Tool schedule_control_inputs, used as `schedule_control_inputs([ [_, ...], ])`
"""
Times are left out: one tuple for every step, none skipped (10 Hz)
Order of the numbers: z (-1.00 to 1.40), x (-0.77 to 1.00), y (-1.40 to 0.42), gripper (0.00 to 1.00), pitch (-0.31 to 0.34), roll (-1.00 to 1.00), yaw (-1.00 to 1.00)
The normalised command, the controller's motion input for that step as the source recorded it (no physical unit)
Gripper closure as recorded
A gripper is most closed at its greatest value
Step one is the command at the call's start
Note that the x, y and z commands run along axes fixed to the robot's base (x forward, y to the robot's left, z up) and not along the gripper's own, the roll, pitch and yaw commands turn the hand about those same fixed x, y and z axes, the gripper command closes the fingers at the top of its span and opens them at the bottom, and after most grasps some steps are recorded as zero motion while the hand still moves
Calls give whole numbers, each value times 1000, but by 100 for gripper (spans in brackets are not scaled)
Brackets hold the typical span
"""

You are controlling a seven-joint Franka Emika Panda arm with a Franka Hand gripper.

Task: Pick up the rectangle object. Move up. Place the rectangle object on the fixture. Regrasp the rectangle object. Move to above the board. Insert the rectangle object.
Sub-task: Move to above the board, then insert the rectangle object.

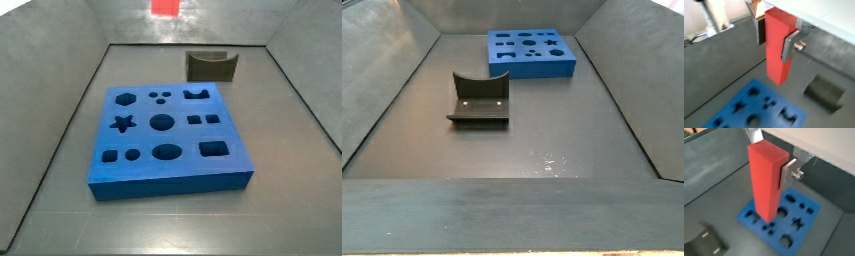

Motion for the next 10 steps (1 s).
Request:
schedule_control_inputs([
  [-71,-63,-620,100,-16,-218,-17],
  [-39,-9,-314,100,1,-107,-10],
  [-21,6,-193,100,5,-65,0],
  [0,0,-23,100,0,-6,0],
  [-46,0,-91,100,0,-26,0],
  [-51,0,-220,100,-103,-114,131],
  [-31,117,-366,100,-57,-114,377],
  [-91,197,-406,100,0,-109,429],
  [-157,371,-440,100,0,-97,449],
  [-229,374,-429,100,0,-89,411],
])
